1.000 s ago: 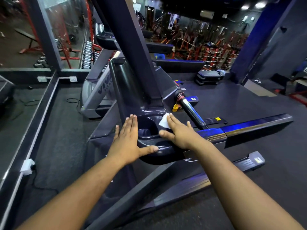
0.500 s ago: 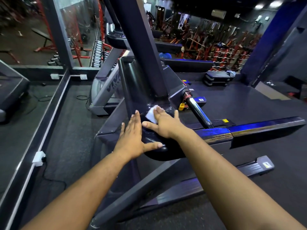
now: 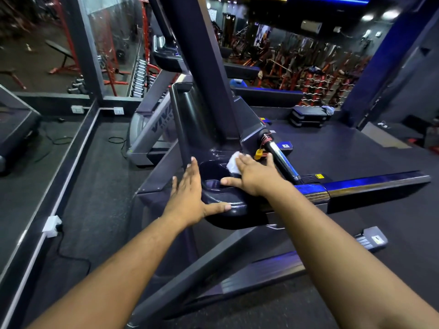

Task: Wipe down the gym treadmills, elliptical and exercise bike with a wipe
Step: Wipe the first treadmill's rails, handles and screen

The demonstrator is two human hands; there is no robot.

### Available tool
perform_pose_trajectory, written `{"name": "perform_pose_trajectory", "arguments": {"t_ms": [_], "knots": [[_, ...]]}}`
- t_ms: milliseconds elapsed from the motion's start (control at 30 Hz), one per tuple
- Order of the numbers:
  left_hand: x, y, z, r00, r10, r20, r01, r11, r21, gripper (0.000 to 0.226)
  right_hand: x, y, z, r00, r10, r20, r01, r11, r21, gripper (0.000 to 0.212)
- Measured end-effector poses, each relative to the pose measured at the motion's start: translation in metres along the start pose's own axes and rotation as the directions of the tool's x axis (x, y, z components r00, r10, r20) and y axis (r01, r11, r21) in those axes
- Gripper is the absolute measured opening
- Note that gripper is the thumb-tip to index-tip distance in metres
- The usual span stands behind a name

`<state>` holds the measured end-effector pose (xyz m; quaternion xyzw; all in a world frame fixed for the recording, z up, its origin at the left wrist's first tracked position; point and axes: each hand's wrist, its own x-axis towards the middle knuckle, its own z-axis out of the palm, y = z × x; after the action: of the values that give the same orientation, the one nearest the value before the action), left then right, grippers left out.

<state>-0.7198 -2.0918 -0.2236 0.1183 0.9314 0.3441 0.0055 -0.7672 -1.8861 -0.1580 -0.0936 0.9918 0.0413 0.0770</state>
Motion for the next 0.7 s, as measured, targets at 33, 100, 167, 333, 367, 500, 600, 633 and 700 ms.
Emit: {"name": "perform_pose_trajectory", "arguments": {"t_ms": [33, 100, 167, 333, 367, 500, 600, 633, 700], "knots": [[0.0, 0.001, -0.001, 1.0, 0.0, 0.005, 0.0, 1.0, 0.004, 0.159, -0.004, 0.007, -0.001, 0.999, 0.038, 0.017, -0.038, 0.999, 0.008, 0.112], [0.0, 0.001, -0.001, 1.0, -0.005, 0.011, 0.005, 1.0, 0.004, 0.158, -0.014, 0.013, -0.003, 0.997, 0.064, 0.033, -0.065, 0.998, 0.021, 0.113], [0.0, 0.001, -0.001, 1.0, -0.006, 0.014, 0.006, 1.0, 0.005, 0.157, -0.028, 0.011, -0.002, 0.999, 0.043, 0.028, -0.043, 0.999, -0.002, 0.12], [0.0, 0.0, 0.001, 1.0, 0.001, 0.002, -0.001, 1.0, 0.02, 0.157, -0.052, 0.001, 0.008, 0.998, -0.029, 0.053, 0.03, 0.999, -0.018, 0.133], [0.0, 0.0, 0.0, 1.0, 0.0, 0.003, 0.0, 1.0, 0.021, 0.157, -0.048, 0.0, 0.008, 0.997, -0.041, 0.067, 0.043, 0.999, -0.017, 0.13], [-0.001, 0.001, 0.0, 1.0, 0.003, 0.007, -0.004, 1.0, 0.029, 0.155, -0.023, -0.005, 0.009, 0.981, -0.143, 0.135, 0.13, 0.987, 0.094, 0.104], [-0.001, 0.001, -0.001, 1.0, 0.007, 0.013, -0.008, 0.999, 0.052, 0.151, -0.016, -0.005, 0.001, 0.961, -0.216, 0.174, 0.201, 0.975, 0.098, 0.09], [-0.001, 0.001, -0.001, 1.0, 0.002, 0.016, -0.003, 0.998, 0.058, 0.151, -0.018, -0.004, -0.003, 0.956, -0.229, 0.182, 0.225, 0.973, 0.048, 0.087], [-0.001, 0.0, 0.0, 1.0, 0.001, 0.027, -0.003, 0.998, 0.067, 0.152, -0.024, 0.001, -0.007, 0.953, -0.243, 0.18, 0.262, 0.96, -0.093, 0.087]]}}
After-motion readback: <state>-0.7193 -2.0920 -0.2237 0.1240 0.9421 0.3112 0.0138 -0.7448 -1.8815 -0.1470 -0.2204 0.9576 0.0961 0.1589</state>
